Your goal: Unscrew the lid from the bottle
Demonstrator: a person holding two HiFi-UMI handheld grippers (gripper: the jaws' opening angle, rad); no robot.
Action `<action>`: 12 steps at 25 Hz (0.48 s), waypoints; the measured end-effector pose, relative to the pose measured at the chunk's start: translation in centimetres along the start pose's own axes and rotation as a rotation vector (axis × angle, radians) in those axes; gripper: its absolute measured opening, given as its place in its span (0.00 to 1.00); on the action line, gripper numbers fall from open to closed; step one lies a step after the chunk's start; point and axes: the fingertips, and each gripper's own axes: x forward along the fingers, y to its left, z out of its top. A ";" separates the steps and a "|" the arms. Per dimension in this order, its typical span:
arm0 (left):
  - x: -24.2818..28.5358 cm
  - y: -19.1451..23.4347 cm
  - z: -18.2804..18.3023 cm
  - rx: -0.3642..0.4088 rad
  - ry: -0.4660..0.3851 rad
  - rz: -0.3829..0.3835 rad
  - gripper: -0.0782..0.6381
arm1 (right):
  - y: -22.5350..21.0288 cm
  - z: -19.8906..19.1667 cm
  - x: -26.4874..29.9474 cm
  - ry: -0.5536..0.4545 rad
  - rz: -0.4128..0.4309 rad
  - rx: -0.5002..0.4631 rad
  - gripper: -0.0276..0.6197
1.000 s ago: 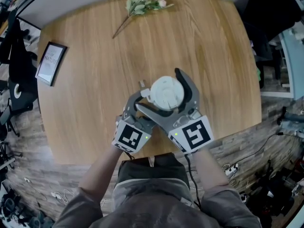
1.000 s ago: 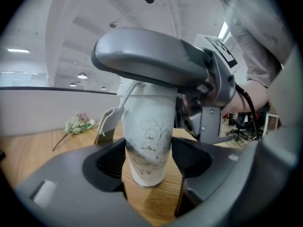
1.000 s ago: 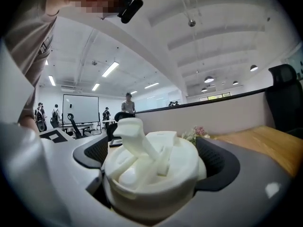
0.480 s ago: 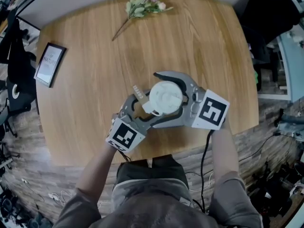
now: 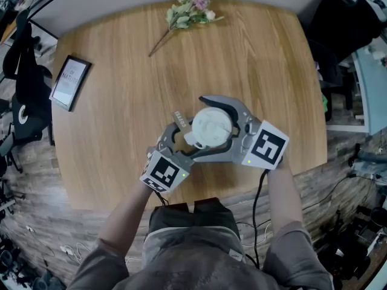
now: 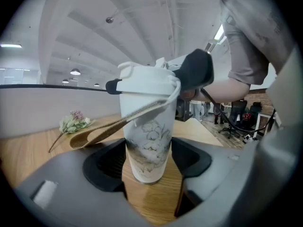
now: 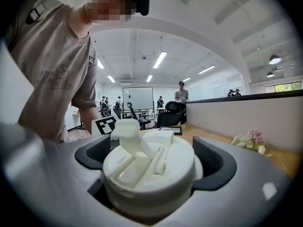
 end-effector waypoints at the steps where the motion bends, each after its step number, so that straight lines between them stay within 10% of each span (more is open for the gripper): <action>1: 0.0 -0.1 -0.2 -0.006 0.010 0.004 0.53 | -0.1 0.4 -0.1 -0.015 -0.013 0.011 0.90; 12: -0.7 0.9 -1.3 -0.094 0.160 0.033 0.58 | -2.5 4.7 -3.2 -0.113 -0.190 0.091 0.89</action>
